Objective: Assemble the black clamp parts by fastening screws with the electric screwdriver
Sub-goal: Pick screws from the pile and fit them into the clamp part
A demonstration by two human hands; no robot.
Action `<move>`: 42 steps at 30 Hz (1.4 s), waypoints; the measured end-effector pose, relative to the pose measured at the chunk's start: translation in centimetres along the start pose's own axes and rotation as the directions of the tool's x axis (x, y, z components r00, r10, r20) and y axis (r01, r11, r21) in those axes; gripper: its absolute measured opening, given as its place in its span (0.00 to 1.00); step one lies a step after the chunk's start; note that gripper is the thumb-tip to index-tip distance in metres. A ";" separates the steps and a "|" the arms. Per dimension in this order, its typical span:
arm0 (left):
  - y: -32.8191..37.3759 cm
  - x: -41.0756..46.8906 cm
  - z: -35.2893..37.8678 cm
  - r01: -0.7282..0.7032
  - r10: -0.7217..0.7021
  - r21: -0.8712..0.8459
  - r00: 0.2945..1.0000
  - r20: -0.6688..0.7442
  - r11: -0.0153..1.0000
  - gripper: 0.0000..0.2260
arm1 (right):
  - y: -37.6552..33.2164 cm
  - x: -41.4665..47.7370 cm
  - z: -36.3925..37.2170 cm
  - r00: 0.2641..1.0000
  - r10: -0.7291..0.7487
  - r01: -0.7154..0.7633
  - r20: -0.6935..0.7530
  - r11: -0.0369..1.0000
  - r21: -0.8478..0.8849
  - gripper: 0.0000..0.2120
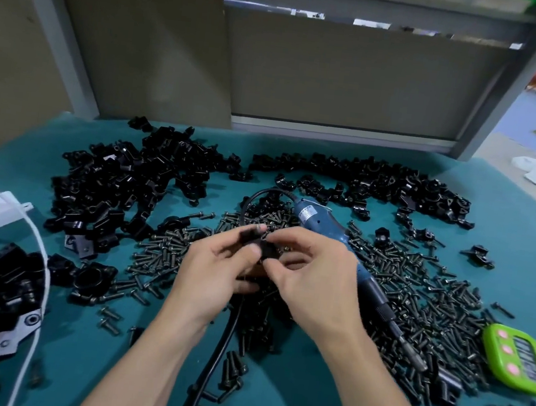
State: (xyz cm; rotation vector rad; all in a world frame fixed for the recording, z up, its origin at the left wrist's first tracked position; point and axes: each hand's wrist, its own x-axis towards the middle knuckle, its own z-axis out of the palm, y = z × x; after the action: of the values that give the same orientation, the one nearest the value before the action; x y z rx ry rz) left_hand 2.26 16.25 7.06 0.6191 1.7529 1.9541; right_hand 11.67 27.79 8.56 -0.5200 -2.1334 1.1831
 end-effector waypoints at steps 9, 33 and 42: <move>-0.6 1.0 -0.7 0.053 -0.052 0.009 0.991 -0.119 0.999 0.18 | 0.4 9.8 -6.4 0.965 0.132 -0.204 -0.227 0.920 -0.334 0.20; -1.4 1.7 -1.2 0.031 0.019 0.288 0.985 -0.172 0.957 0.13 | 7.2 18.6 -5.1 0.898 0.350 0.008 0.266 0.592 -0.806 0.08; -1.4 1.5 -1.2 0.020 0.040 0.397 0.989 -0.142 0.918 0.12 | 6.1 16.9 -6.2 0.984 0.161 -0.057 0.083 0.710 -0.702 0.18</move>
State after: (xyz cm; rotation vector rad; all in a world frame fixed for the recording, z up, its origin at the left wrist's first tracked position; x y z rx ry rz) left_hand 0.37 16.37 5.59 0.6264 2.2721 1.6929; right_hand 4.01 44.91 11.47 -0.9228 -2.6843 0.4106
